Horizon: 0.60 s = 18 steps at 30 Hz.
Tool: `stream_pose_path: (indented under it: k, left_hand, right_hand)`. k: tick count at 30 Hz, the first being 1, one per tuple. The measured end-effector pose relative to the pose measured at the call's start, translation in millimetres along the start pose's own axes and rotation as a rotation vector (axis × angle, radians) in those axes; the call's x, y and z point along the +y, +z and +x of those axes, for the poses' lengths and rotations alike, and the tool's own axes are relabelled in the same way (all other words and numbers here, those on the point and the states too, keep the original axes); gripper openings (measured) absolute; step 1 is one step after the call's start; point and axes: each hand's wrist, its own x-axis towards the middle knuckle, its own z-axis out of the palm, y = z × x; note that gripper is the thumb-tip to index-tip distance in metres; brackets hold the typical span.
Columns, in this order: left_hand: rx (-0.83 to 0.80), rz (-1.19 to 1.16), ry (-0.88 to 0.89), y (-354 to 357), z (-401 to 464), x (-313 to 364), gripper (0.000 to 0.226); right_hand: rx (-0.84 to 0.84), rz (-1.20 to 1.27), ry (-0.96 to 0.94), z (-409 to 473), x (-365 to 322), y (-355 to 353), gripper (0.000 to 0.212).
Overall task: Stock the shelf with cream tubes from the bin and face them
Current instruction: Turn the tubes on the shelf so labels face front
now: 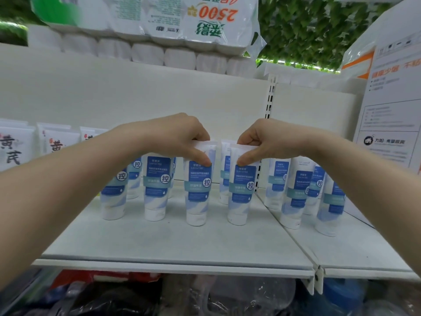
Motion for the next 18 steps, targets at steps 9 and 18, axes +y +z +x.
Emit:
stream_pose_path:
  k: [9, 18]
  left_hand:
    - [-0.028, 0.034, 0.006, -1.0, 0.6, 3.3, 0.028]
    - [-0.038, -0.001, -0.037, -2.2, 1.9, 0.0, 0.025]
  right_hand:
    - [0.033, -0.016, 0.015, 5.9, -1.1, 4.1, 0.028]
    - [0.013, -0.030, 0.043, 4.4, -1.1, -1.2, 0.041]
